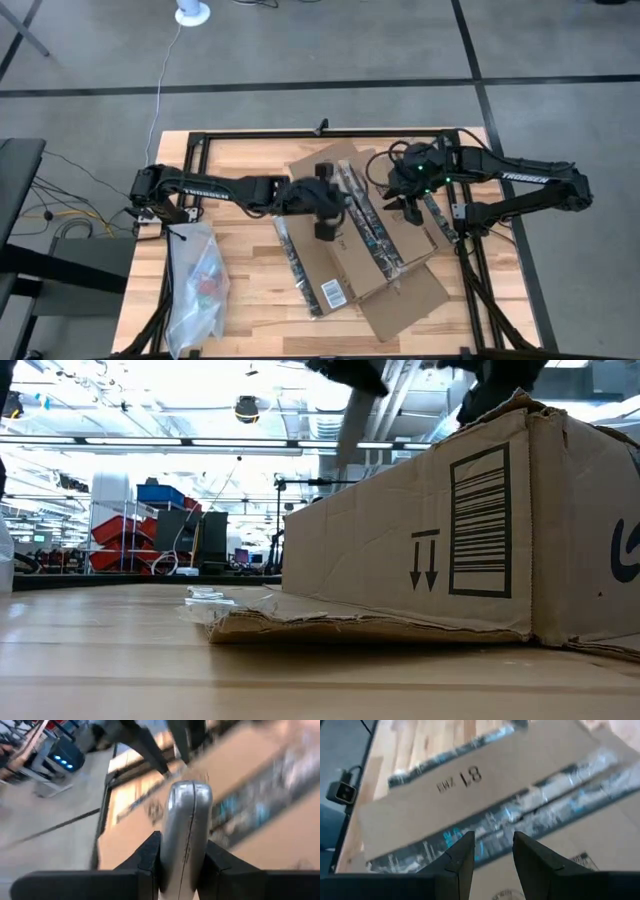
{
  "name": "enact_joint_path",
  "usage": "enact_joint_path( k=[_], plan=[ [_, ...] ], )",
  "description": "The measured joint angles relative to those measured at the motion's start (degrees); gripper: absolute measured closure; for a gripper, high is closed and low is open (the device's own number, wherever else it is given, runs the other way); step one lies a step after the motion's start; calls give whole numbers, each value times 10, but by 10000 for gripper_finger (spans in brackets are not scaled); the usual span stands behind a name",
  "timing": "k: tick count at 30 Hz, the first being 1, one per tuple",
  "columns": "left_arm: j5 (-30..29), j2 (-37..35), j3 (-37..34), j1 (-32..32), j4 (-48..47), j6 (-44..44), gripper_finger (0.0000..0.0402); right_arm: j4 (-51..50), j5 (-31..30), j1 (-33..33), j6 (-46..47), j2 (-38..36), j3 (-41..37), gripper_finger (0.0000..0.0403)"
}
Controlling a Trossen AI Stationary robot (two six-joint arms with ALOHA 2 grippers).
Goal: Unpack boxes
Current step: Break down the box until it is fully flat
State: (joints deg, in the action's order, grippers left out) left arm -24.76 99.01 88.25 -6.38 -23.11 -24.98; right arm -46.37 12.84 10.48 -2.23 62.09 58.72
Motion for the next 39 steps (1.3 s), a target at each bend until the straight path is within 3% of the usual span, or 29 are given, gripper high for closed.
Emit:
enact_joint_path(
  k=[5,16,19,25,28,33,39],
  plan=[
    [-45,34,-5,-20,-18,-119,342,13,-11,0,20,0,-17,285],
    [-61,119,-5,-67,1,-161,342,-2,-12,-24,28,1,-21,284],
    [-57,109,-5,-72,10,-114,342,-2,-12,-32,28,1,-21,284],
    [-68,60,-4,-77,-95,150,342,-17,-12,-43,28,0,-21,284],
    [-73,36,-5,-95,-128,235,342,-16,-12,-45,18,1,-22,284],
    [-102,-3,-5,-110,-104,255,342,-4,-37,-44,-7,1,-22,284],
    [-86,-46,-5,-103,-38,285,342,56,-46,-35,6,0,-23,284]
  ],
)
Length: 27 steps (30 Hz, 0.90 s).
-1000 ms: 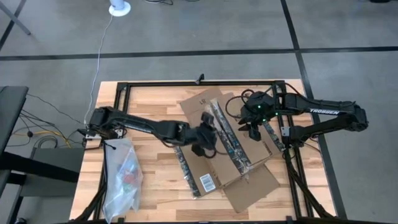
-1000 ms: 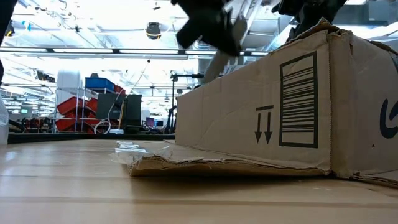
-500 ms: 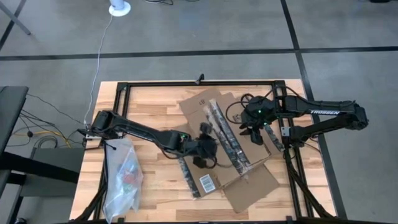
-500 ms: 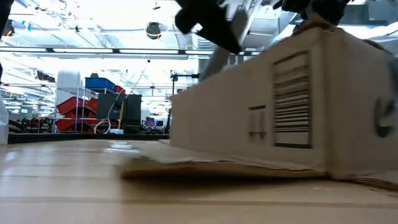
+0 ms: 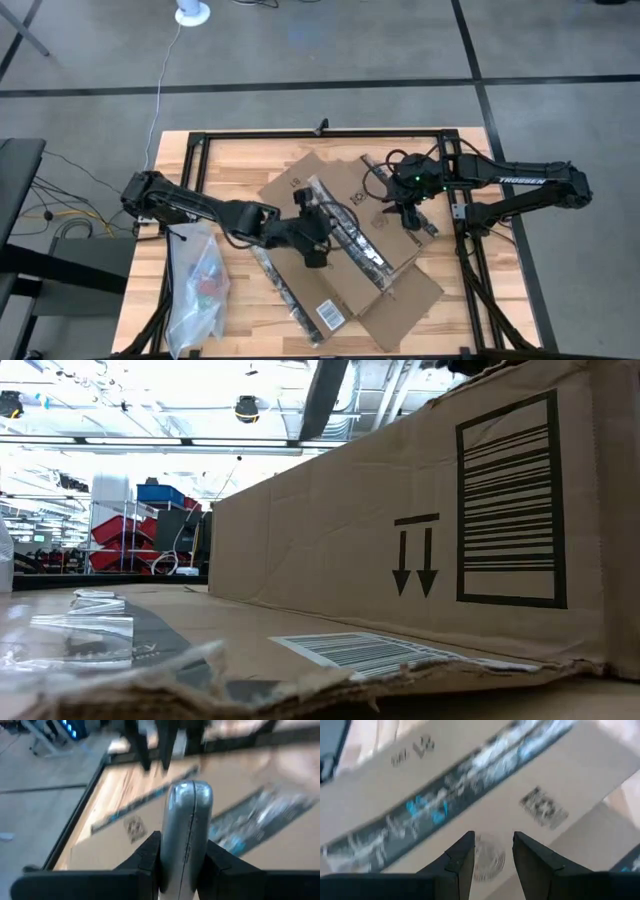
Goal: Unpack boxes
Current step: Break down the box until it is fully flat
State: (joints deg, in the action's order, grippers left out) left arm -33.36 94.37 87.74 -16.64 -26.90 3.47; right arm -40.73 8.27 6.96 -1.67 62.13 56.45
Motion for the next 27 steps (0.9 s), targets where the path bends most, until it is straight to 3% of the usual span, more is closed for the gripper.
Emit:
enact_joint_path(
  k=[8,14,19,27],
  plan=[
    [60,-61,-27,21,115,-9,342,119,12,-22,-1,0,0,284],
    [199,-114,-224,69,452,5,342,180,54,-25,1,-12,0,284],
    [249,-126,-337,110,745,19,342,260,56,-34,36,-31,0,284],
    [275,-118,-349,137,774,12,342,455,57,-62,58,19,0,284]
  ],
)
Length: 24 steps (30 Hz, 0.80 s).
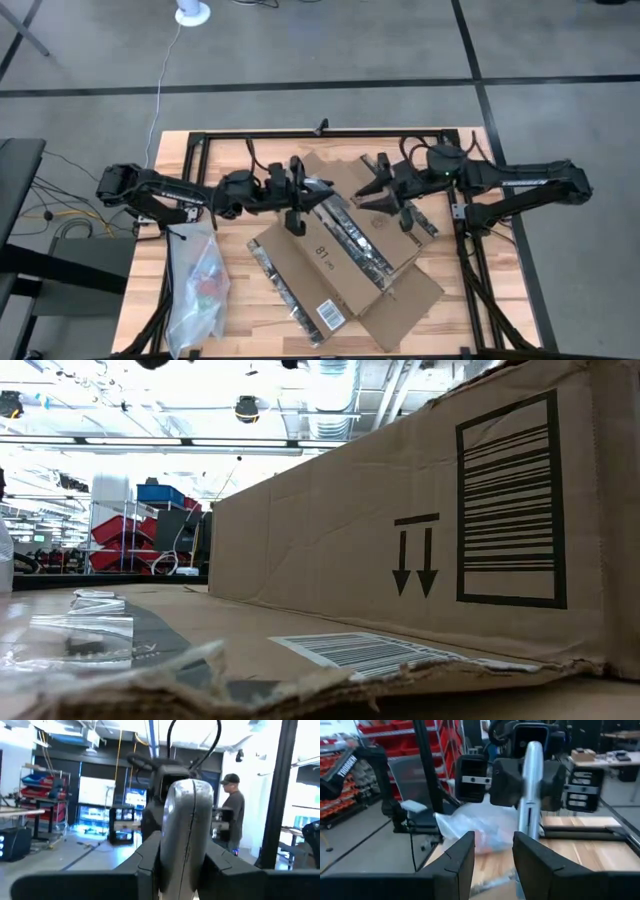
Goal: Unpack boxes
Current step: Break down the box until it is fully flat
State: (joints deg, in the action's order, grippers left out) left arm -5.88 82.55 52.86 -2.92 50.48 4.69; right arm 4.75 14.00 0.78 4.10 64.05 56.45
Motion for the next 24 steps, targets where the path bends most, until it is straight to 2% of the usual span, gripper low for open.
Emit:
enact_joint_path(
  k=[7,15,18,22,24],
  plan=[
    [43,0,0,4,12,3,342,13,-3,9,11,64,1,284],
    [66,0,0,7,15,1,342,16,-2,12,15,76,1,286],
    [69,0,1,7,15,3,342,21,-2,12,15,75,1,306],
    [59,0,1,7,15,3,342,20,-10,12,-2,75,1,360],
    [58,0,1,8,14,5,340,17,-11,12,-12,75,1,360]
  ],
)
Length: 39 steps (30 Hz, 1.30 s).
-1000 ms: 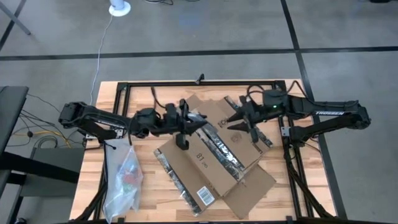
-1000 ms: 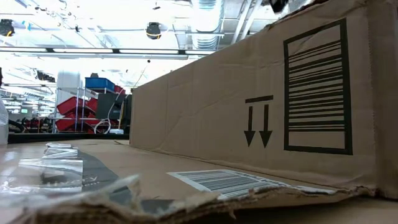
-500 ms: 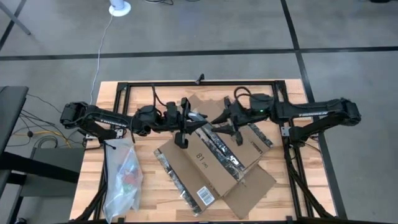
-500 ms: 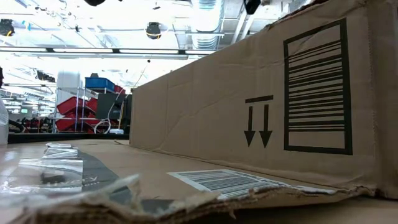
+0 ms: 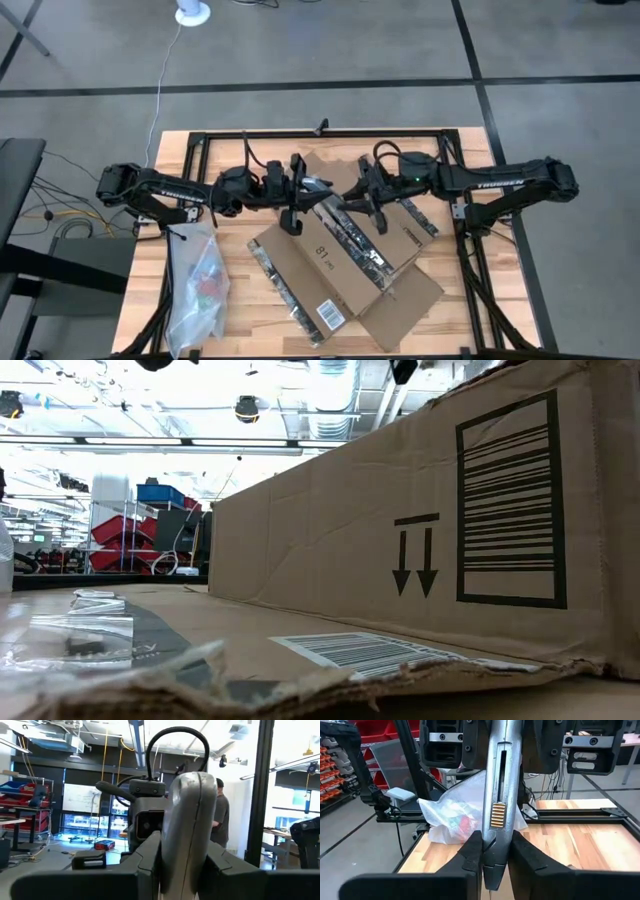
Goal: Unpack boxes
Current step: Break down the box until it is fully flat
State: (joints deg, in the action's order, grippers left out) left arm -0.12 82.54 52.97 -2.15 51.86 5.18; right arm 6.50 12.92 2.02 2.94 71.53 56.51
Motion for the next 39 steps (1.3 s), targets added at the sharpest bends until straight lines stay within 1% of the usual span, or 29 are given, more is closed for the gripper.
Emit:
enact_joint_path(
  k=[2,6,8,10,12,15,17,19,21,24,28,31,34,37,39],
  plan=[
    [6,0,0,0,-5,5,315,-5,-1,1,-6,0,0,360],
    [-1,0,0,-1,-28,27,244,-45,-13,12,-49,-7,0,360],
    [-8,-1,0,0,-53,40,220,-71,-30,17,-69,-9,1,360],
    [-9,-5,0,4,-96,50,207,-110,-35,22,-93,-16,1,360],
    [-10,-15,1,14,-163,60,201,-142,-40,28,-118,-21,1,360],
    [-10,-36,13,36,-314,91,199,-207,-53,31,-149,-27,1,360],
    [-10,-47,34,53,-429,113,198,-256,-74,31,-172,-31,1,360],
    [2,-52,68,67,-533,120,198,-294,-96,30,-197,-31,1,360],
    [23,-50,108,78,-623,121,197,-330,-111,27,-222,-31,1,360],
    [58,-28,173,92,-724,124,197,-343,-128,20,-259,-30,1,360],
    [146,20,252,108,-806,145,197,-361,-168,6,-301,-28,1,360],
    [211,64,295,123,-832,156,197,-363,-190,-8,-324,-25,1,360],
    [260,107,323,138,-839,160,196,-364,-193,-17,-334,-18,1,360],
    [314,140,348,150,-842,163,196,-368,-196,-25,-338,-17,1,360],
    [346,159,352,155,-842,171,196,-364,-204,-30,-348,-18,1,360]
  ],
)
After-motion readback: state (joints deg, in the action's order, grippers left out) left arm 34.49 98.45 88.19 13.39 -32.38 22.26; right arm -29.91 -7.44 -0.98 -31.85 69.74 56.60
